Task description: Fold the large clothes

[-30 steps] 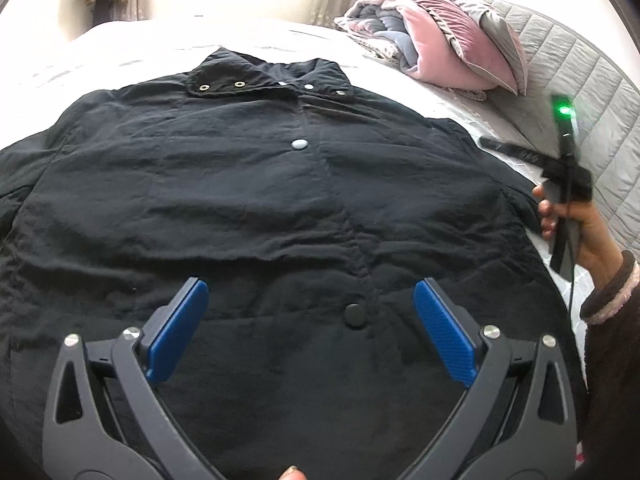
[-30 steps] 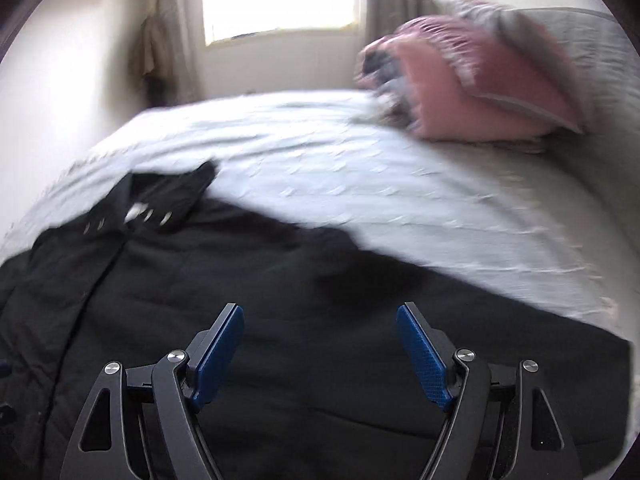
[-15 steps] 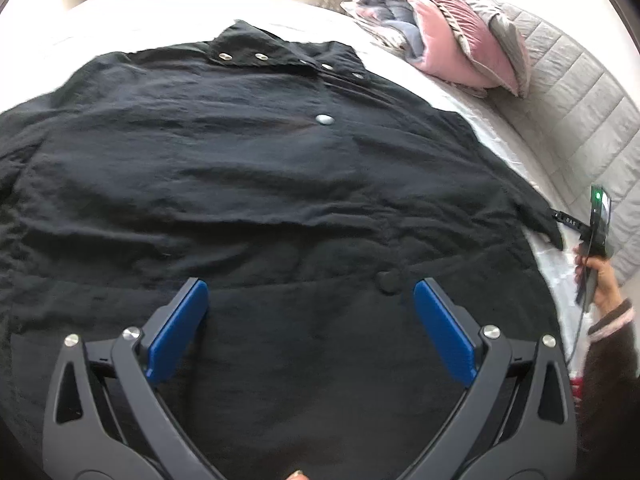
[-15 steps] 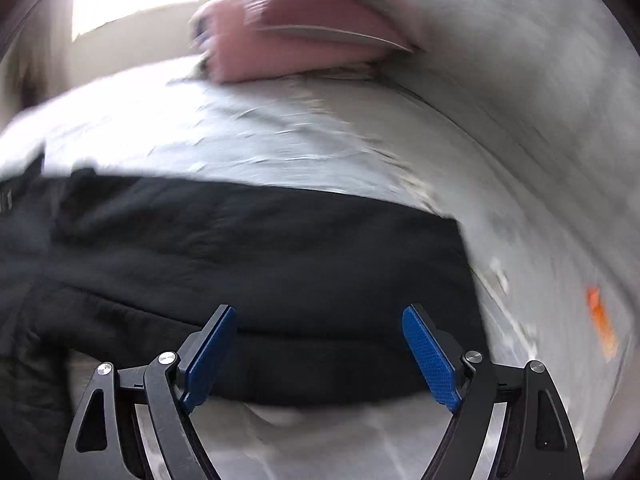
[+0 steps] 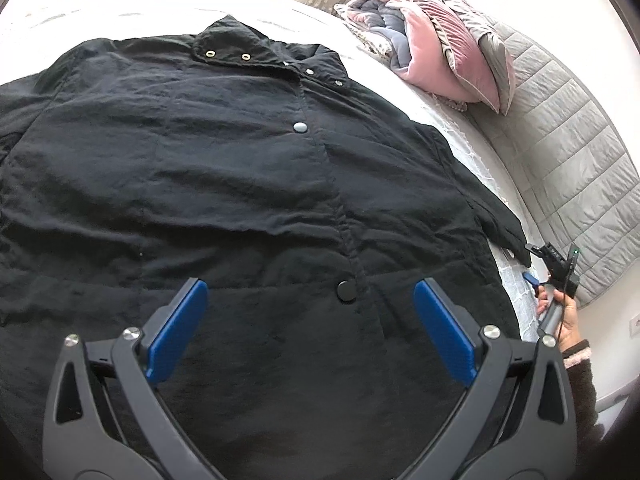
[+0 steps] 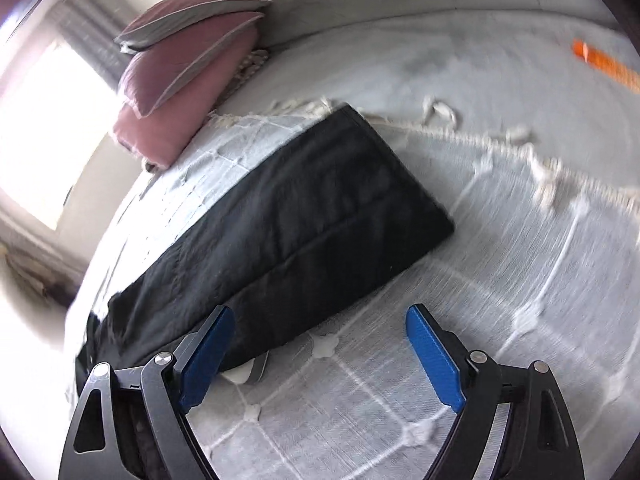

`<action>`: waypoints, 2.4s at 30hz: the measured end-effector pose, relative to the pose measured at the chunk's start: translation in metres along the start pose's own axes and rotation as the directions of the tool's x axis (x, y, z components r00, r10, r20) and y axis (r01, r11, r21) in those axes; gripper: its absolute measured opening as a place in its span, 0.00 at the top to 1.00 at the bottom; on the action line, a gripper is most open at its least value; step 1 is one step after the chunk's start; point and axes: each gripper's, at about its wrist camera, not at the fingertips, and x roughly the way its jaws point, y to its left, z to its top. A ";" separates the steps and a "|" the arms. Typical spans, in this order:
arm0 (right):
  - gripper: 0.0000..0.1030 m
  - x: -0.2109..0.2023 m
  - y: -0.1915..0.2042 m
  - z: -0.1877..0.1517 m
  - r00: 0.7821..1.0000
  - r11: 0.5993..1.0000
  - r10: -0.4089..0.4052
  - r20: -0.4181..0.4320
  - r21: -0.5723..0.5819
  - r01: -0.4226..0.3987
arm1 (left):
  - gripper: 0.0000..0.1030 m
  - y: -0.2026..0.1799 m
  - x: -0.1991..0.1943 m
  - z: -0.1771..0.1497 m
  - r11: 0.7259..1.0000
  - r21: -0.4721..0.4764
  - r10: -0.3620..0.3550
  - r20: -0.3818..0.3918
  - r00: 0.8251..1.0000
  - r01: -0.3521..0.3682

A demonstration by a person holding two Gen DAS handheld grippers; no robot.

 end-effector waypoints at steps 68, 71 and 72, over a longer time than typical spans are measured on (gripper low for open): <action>0.22 -0.006 0.313 -0.211 0.844 0.766 0.351 -0.405 -0.394 -0.508 | 0.01 0.015 -0.020 0.004 1.000 0.018 -0.011 0.028 1.000 0.010; 0.22 -0.016 0.289 -0.196 0.866 0.800 0.340 -0.367 -0.371 -0.471 | 0.01 0.010 -0.014 0.011 1.000 0.019 -0.017 0.006 1.000 0.017; 0.22 -0.018 0.283 -0.191 0.874 0.808 0.336 -0.352 -0.368 -0.459 | 0.01 0.007 -0.012 0.014 1.000 0.022 -0.020 0.001 1.000 0.020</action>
